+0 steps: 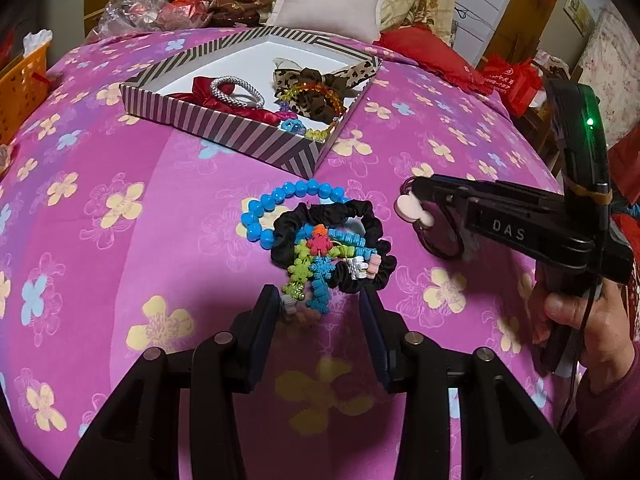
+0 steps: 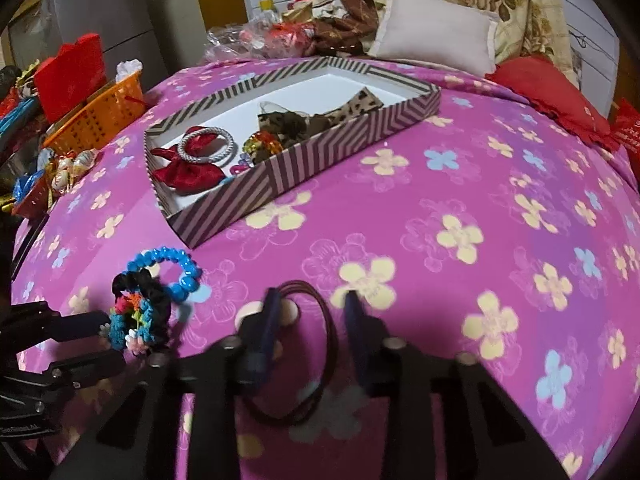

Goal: Organize jewelry
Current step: 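Grasp the multicolour beaded bracelet with the left gripper while the right grasps the pink hair tie, then carry the multicolour bracelet with the left gripper while the right carries the pink hair tie into the tray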

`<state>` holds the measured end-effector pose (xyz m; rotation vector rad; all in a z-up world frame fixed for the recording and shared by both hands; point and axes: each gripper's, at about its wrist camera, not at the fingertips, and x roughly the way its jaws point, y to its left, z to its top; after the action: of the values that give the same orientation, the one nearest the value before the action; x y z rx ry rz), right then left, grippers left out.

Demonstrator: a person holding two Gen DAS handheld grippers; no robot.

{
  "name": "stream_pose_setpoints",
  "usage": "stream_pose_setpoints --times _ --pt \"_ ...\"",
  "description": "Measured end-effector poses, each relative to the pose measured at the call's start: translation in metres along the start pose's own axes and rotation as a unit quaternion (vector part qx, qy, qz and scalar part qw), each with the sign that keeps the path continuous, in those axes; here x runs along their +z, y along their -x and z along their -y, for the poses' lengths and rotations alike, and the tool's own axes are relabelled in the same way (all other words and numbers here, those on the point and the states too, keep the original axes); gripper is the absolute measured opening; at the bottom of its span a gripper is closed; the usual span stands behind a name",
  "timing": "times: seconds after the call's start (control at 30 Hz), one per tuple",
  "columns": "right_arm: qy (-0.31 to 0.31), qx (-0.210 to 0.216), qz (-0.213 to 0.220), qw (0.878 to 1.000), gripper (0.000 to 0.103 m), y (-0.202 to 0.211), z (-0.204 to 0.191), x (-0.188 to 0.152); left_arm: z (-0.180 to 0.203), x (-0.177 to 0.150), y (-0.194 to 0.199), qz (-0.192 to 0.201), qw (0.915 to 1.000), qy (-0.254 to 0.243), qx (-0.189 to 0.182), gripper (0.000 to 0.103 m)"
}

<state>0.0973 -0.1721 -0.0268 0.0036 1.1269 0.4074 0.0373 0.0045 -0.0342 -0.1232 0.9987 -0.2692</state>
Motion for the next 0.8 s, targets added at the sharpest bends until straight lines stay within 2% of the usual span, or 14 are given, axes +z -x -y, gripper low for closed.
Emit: stream_pose_setpoints --times 0.03,0.1,0.2,0.8 --pt "0.004 -0.002 0.002 1.000 0.013 0.001 -0.001 0.000 0.000 -0.001 -0.001 0.000 1.0000 -0.004 -0.003 0.009" --pt "0.002 0.000 0.007 1.000 0.007 0.002 -0.001 -0.002 -0.002 -0.001 -0.001 0.000 0.9999 -0.006 -0.015 0.006" --pt "-0.011 0.004 0.013 1.000 0.004 0.004 0.002 -0.006 -0.005 -0.002 0.003 0.005 0.9997 0.000 -0.025 0.002" --pt "-0.019 0.012 0.109 0.994 0.003 0.097 -0.007 0.003 -0.002 0.000 0.099 0.076 0.9948 -0.014 -0.066 0.002"
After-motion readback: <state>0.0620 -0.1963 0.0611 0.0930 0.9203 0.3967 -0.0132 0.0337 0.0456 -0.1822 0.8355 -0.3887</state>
